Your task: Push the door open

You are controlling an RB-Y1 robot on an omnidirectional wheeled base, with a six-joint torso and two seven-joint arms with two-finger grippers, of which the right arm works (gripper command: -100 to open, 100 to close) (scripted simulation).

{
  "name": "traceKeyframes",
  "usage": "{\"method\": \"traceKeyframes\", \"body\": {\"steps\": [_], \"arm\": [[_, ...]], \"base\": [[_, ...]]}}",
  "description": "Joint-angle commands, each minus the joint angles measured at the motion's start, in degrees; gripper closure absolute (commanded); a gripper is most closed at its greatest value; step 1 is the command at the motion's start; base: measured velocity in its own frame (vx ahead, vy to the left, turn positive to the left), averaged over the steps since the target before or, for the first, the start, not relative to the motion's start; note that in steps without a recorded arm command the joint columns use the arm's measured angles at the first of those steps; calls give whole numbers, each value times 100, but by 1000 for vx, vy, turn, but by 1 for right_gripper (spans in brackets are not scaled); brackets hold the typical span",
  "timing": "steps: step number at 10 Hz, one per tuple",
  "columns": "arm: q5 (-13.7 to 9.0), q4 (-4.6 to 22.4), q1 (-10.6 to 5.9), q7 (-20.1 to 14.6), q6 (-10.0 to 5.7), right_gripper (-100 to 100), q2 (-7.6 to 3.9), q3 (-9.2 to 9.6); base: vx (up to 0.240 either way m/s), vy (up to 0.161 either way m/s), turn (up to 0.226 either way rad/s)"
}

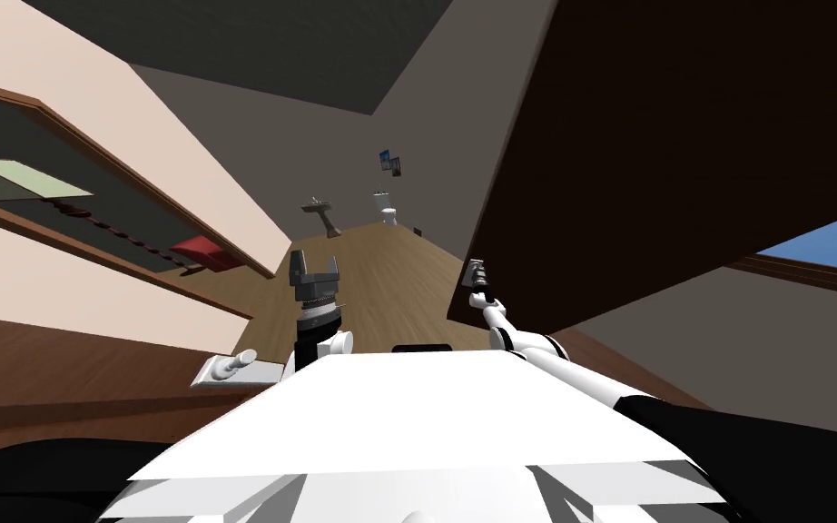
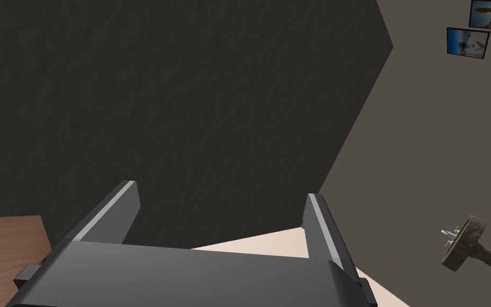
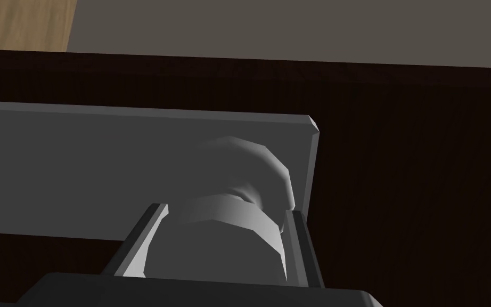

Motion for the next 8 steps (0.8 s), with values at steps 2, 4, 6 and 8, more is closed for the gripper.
{"method": "traceKeyframes", "body": {"steps": [2,4,6,8], "arm": [[-59,33,-24,53,-49,100,-98,-155],[-104,46,-4,100,-58,100,-153,-275],[-148,59,15,144,-66,100,-205,-390],[-185,69,31,181,-73,100,-248,-487]], "base": [[192,60,-51],[192,78,-60],[207,52,-61],[192,67,-55]]}}
